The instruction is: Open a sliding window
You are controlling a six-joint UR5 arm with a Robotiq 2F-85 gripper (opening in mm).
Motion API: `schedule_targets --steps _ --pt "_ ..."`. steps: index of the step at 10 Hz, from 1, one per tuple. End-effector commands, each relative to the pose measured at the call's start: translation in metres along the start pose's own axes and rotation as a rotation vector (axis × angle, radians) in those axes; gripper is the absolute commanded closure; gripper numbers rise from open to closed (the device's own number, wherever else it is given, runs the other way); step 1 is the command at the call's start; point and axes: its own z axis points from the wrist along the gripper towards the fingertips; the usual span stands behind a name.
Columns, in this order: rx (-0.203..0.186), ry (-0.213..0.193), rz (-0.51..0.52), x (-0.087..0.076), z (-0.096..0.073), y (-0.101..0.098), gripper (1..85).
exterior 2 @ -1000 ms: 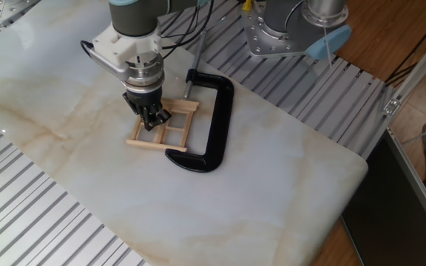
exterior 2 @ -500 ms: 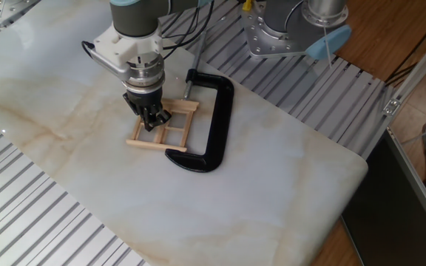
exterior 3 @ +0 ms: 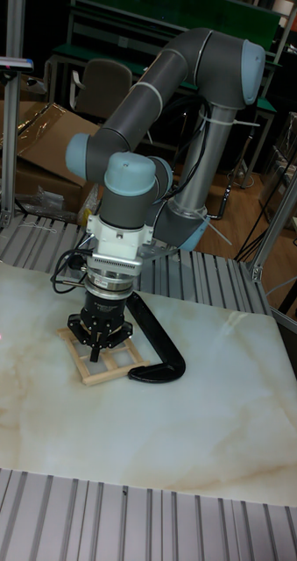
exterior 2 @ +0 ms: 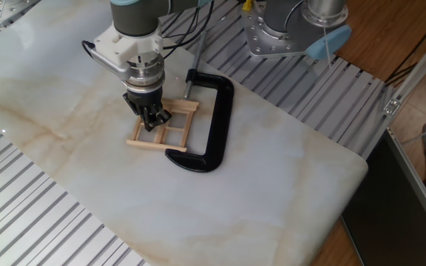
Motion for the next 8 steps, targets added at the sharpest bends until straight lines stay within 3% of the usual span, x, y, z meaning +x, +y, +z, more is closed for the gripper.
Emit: schedule_targets --steps 1,8 --pt "-0.008 0.003 0.024 -0.0017 -0.0047 0.0086 85.0" --pt "-0.008 -0.003 0.015 -0.0020 -0.0029 0.0068 85.0"
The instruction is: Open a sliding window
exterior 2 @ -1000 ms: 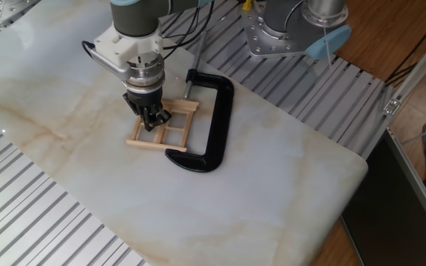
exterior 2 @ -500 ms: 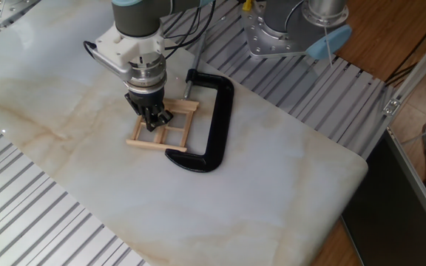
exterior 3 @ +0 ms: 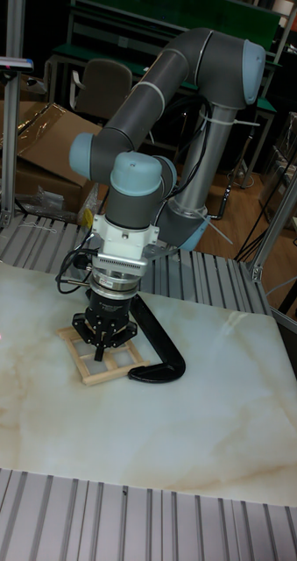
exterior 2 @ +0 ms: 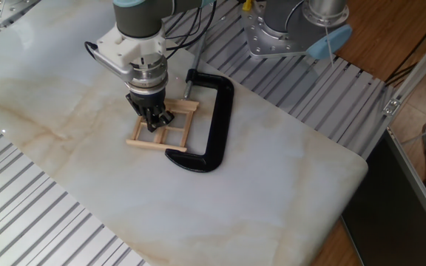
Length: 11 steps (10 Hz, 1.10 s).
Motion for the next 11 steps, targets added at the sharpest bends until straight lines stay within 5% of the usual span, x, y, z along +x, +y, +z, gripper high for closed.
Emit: schedule_targets --steps 1,11 --pt "-0.011 -0.010 0.003 -0.0018 -0.0001 -0.0008 85.0" --pt "-0.008 -0.008 -0.007 0.0015 0.0000 -0.0063 85.0"
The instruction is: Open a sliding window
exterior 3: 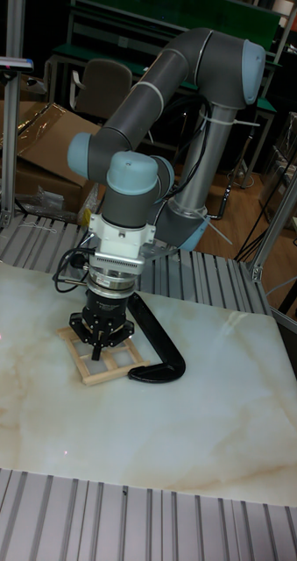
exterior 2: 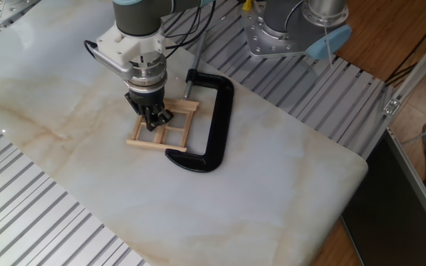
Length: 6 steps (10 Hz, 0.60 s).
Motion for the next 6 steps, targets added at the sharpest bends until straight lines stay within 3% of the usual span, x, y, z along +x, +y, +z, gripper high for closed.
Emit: schedule_targets --steps 1,6 --pt "-0.008 -0.003 0.007 -0.0004 -0.0009 -0.0007 85.0" --pt "-0.002 -0.005 -0.009 0.0047 0.0011 -0.0093 85.0"
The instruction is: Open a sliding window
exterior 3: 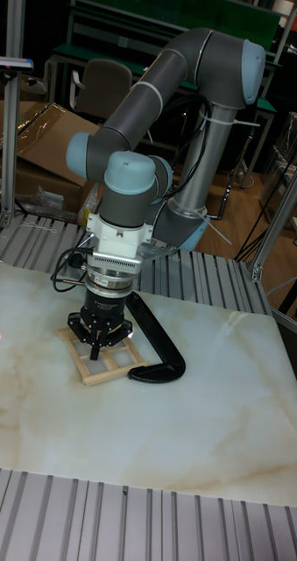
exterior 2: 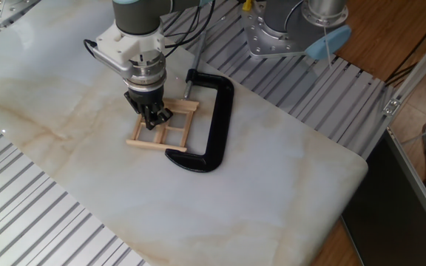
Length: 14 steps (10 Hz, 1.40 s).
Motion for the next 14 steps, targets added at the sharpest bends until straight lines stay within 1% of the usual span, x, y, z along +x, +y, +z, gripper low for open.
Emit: schedule_targets --steps 1,5,7,8,9,11,12,14 --pt "0.000 0.000 0.005 0.003 -0.002 -0.003 85.0" --pt "0.014 0.008 0.028 0.003 -0.002 0.005 85.0" --pt "0.003 0.002 0.006 0.006 0.002 -0.003 85.0" --pt "-0.002 0.008 -0.007 0.010 0.000 -0.011 85.0" --pt "0.007 0.017 -0.008 0.014 -0.005 -0.014 85.0" --pt "0.010 0.025 0.004 0.015 -0.007 -0.010 85.0" --pt "0.012 0.019 0.009 0.015 -0.004 -0.009 85.0" --pt "0.019 0.020 -0.004 0.019 -0.002 -0.015 85.0"
